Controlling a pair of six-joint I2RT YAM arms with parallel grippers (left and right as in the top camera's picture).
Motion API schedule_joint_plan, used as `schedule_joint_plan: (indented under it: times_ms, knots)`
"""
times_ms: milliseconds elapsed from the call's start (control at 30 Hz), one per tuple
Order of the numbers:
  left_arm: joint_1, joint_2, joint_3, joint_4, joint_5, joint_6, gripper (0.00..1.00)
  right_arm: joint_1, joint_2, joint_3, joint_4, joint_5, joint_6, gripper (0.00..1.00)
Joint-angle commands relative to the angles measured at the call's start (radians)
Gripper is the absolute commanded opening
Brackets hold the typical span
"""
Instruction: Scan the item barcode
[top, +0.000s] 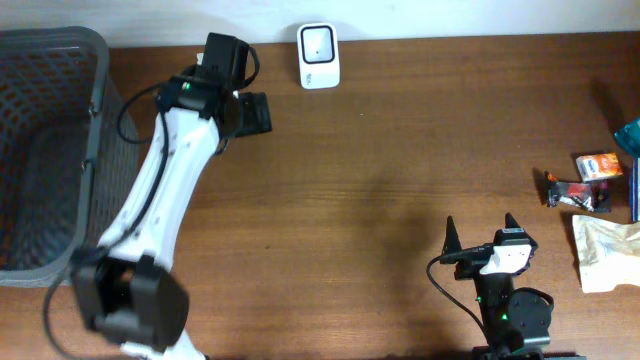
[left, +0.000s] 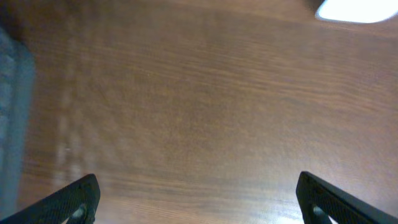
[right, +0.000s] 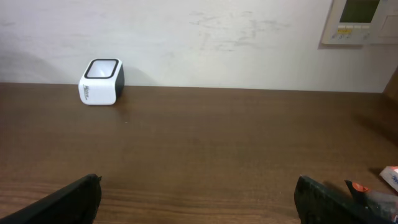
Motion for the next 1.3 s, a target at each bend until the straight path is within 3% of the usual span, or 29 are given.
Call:
schedule_joint_plan:
  times_ms: [0, 167, 367, 533, 600, 900, 1267]
  knots:
    - [-0.012, -0.158, -0.179, 0.057, -0.04, 0.126, 0.99, 0.008, -0.01, -0.009, -0.003, 0.001, -0.006, 0.99]
    - [-0.012, -0.424, -0.489, 0.212, -0.012, 0.174, 0.99, 0.008, -0.01, -0.009, -0.003, 0.001, -0.006, 0.99]
    - [-0.011, -0.943, -0.918, 0.438, 0.012, 0.252, 0.99, 0.008, -0.01, -0.009, -0.003, 0.001, -0.006, 0.99]
    - [-0.011, -1.388, -1.109, 0.43, 0.011, 0.396, 0.99, 0.008, -0.01, -0.009, -0.003, 0.001, -0.006, 0.99]
    - [-0.011, -1.486, -1.146, 0.43, 0.01, 0.411, 0.99, 0.008, -0.01, -0.009, -0.003, 0.001, -0.007, 0.99]
    - [0.034, -1.749, -1.405, 0.465, -0.017, 0.414, 0.99, 0.008, -0.01, -0.009, -0.003, 0.001, -0.007, 0.99]
    - [0.125, -1.828, -1.656, 0.949, 0.019, 0.414, 0.99, 0.008, -0.01, -0.009, -0.003, 0.001, -0.006, 0.99]
